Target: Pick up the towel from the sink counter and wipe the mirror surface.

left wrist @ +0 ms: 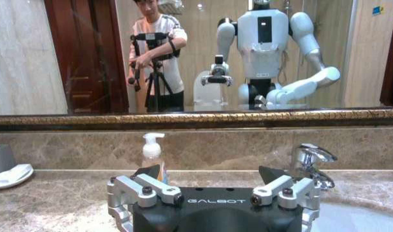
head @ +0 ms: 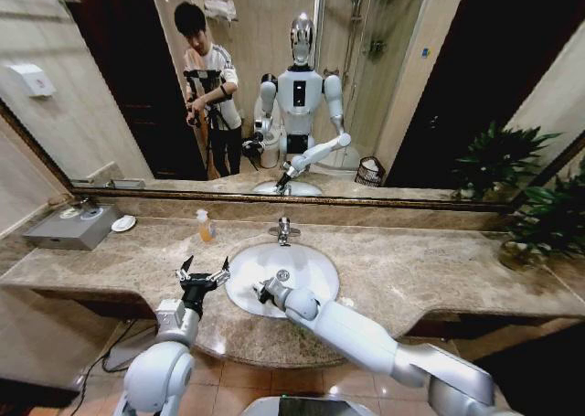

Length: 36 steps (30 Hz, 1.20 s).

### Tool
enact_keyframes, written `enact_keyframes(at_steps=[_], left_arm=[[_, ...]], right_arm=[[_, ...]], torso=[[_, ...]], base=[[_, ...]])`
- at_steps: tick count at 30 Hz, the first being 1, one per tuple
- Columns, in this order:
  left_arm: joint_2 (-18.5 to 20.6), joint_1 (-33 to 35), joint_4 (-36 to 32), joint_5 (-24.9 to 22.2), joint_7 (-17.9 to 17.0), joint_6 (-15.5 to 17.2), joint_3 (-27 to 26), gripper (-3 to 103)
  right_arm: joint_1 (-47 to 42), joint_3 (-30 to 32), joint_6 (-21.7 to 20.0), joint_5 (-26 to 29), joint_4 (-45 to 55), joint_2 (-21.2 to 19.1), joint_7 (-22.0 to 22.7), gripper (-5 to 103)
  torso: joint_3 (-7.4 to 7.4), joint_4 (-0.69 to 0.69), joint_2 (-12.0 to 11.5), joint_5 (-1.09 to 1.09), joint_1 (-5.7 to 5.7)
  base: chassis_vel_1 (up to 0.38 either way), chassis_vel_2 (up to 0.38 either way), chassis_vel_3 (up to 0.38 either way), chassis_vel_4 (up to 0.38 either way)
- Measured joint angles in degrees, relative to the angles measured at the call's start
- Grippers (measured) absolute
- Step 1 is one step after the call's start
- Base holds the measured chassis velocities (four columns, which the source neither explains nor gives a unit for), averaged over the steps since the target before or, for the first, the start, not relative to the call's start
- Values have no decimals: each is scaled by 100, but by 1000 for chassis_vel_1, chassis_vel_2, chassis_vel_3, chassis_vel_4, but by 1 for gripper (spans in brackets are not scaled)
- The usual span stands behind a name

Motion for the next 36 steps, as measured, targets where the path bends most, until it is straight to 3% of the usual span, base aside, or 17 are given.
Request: enact_keyframes(at_steps=[6,8,15,18,21,26,29,33,36], left_arm=[[0,0,0,0,0,0,0,100],[0,0,0,0,0,0,0,100],[0,0,0,0,0,0,0,100],[0,0,0,0,0,0,0,100],[0,0,0,0,0,0,0,100],[0,0,0,0,0,0,1,100],[0,0,0,0,0,0,0,100],[0,0,0,0,0,0,0,100],[0,0,0,0,0,0,1,100]], right_arm=[[99,131,153,9,-522,261,82,12],[191,303,330,-61,-989,532,95,12],[453,731,802,-388,-1878,841,159,12],[480,731,812,-391,-1868,727,119,12],[408,529,595,-324,-1463,322,-90,12],[183,277,513,-237,-1000,-6,-29,12],[13,-68,219,-133,-249,-483,-43,12],[-69,-158,134,-112,-22,-625,-6,12],[-50,-73,155,-171,-279,-506,48,12]], torso=[[0,1,0,0,0],[0,2,0,0,1],[0,2,0,0,1],[1,2,0,3,1],[0,-1,0,-1,2],[0,0,0,3,1],[0,1,0,0,0],[0,0,0,1,0],[0,2,0,2,0]], base=[[0,0,0,0],[0,0,0,0],[0,0,0,0],[0,0,0,0],[0,0,0,0],[0,0,0,0],[0,0,0,0],[0,0,0,0],[0,0,0,0]])
